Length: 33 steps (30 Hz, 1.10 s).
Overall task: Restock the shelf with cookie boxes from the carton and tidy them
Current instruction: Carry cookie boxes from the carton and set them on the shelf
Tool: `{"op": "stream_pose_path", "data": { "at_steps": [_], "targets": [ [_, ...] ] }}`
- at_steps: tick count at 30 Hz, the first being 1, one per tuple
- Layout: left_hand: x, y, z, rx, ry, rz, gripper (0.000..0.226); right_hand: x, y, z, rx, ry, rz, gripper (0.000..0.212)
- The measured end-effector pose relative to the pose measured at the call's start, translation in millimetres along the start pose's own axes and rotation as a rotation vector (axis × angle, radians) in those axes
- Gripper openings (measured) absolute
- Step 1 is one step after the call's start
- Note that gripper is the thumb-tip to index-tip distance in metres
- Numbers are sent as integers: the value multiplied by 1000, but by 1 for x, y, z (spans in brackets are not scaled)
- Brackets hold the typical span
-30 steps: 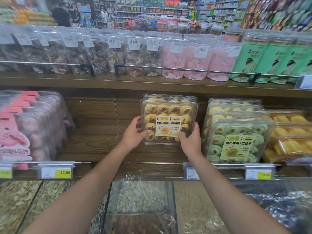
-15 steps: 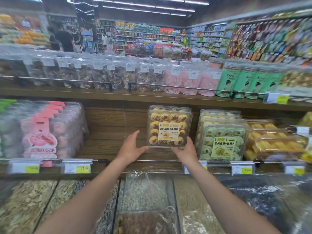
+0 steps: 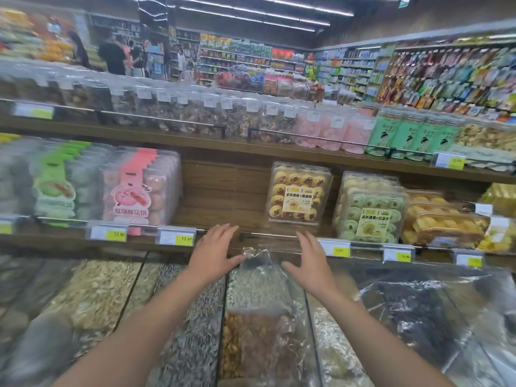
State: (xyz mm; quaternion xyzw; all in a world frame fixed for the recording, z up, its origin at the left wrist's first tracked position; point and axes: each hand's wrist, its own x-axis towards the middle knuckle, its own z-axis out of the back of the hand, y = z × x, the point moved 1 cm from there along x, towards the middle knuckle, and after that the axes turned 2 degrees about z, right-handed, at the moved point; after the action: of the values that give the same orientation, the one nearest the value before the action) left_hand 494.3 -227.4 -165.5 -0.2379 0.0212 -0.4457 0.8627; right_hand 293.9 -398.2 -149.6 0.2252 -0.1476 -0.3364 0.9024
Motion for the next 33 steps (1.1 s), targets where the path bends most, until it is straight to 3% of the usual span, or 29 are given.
{"op": "stream_pose_path", "data": {
  "at_steps": [8, 17, 33],
  "targets": [
    [-122, 34, 38, 130, -111, 115, 88, -77, 52, -26, -19, 103, 178, 87],
    [-338, 52, 48, 244, -123, 281, 98, -218, 100, -88, -98, 290, 468, 85],
    [-709, 147, 32, 344, 40, 906, 100, -445, 257, -265, -269, 680, 955, 86]
  ]
}}
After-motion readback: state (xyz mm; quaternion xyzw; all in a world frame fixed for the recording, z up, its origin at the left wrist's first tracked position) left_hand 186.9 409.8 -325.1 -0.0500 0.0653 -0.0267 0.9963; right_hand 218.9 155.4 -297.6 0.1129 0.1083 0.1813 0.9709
